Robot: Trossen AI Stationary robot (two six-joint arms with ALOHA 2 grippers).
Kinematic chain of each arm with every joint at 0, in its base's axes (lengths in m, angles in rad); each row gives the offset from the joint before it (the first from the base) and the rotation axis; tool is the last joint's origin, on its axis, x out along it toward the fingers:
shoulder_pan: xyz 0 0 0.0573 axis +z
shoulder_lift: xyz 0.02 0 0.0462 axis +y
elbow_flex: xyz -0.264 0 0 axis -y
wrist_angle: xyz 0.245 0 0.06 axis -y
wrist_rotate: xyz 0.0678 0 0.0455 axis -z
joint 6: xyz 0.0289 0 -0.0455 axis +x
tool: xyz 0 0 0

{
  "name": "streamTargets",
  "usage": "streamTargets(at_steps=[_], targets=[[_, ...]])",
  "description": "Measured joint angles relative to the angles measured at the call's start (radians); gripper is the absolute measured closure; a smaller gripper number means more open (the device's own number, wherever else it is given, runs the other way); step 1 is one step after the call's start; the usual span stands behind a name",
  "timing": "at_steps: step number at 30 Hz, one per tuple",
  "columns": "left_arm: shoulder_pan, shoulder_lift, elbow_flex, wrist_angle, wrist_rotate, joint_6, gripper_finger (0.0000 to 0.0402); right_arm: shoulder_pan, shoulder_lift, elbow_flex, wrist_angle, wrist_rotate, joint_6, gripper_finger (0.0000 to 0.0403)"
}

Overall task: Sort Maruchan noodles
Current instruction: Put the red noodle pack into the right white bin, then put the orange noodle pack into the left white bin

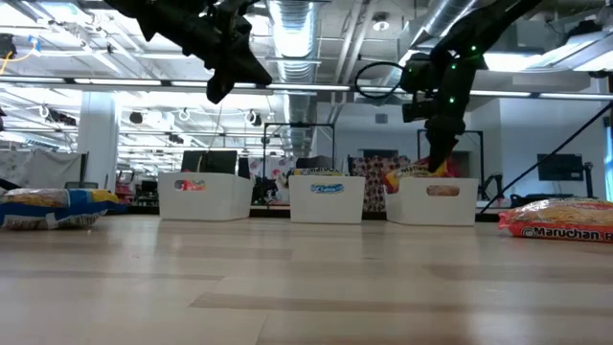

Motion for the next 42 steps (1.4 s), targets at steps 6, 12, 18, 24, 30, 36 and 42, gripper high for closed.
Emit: streamTargets(at_steps=[6,12,18,24,30,36,42], targets=[[0.005,0.0,0.0,0.0,0.014,0.0,0.0401,0.011,-0.002,0.0,0.002,0.063,0.008,0.0379],[0.005,0.0,0.0,-0.001,0.023,-0.002,0.0401,0.027,-0.002,0.0,-0.032,0.078,0.017,0.0328],[0.005,0.0,0.0,-0.001,0.045,-0.011,0.0402,0.064,-0.018,0.0,-0.038,0.088,0.032,0.0273],[0.005,-0.008,0.0,-0.044,0.093,-0.016,0.0401,0.081,-0.088,0.064,-0.08,0.1,0.041,0.0237],[0.003,-0.05,0.027,-0.234,0.089,-0.016,0.0401,0.091,-0.172,0.154,-0.084,0.096,0.106,0.023],[-0.009,-0.069,0.028,-0.361,0.299,-0.087,0.0396,0.122,-0.235,0.205,-0.083,0.089,0.118,0.0231],[-0.022,-0.052,0.028,-0.516,0.455,-0.118,0.0355,0.148,-0.266,0.207,-0.086,0.089,0.142,0.0231]])
